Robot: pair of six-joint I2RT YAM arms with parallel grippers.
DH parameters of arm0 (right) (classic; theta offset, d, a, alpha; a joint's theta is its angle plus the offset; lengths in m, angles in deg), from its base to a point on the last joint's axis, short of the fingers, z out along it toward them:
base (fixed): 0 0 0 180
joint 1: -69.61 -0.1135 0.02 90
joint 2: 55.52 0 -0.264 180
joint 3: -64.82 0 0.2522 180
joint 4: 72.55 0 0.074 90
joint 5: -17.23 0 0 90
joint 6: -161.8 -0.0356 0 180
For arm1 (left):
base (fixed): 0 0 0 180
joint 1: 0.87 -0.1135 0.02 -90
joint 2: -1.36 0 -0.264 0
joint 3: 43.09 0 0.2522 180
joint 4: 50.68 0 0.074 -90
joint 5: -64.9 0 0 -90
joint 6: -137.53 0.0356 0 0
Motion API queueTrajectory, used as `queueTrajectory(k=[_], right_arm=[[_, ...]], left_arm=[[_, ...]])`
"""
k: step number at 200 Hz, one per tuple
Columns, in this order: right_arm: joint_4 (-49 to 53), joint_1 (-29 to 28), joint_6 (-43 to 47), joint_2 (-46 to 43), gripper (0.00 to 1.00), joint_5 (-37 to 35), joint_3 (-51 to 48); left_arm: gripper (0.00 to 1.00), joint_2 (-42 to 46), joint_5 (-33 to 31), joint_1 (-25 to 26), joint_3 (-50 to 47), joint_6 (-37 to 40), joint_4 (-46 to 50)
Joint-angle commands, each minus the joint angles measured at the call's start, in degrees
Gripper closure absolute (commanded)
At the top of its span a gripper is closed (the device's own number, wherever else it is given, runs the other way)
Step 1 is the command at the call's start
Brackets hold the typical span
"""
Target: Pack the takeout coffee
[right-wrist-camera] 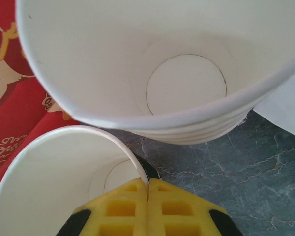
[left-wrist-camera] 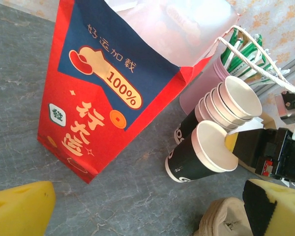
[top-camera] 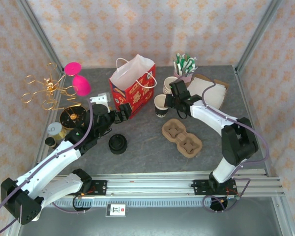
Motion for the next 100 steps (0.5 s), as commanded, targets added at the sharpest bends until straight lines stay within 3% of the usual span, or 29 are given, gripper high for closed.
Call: queueTrajectory(k=[1, 60, 100], right_arm=[[-2.39, -0.27, -0.37, 0.73, 1.00, -0.34, -0.81], [-2.82, -0.28, -0.05, 1.21, 0.95, -0.84, -1.86], [-1.66, -0.31, 0.03, 0.68, 0.79, -0.92, -1.29]], left_arm=[[0.01, 0.98, -1.85, 0.46, -0.25, -0.25, 1.72], [0.01, 0.65, -2.27, 0.46, -0.36, -0.26, 1.86], [0.01, 0.47, -2.27, 0.48, -0.30, -0.15, 1.96]])
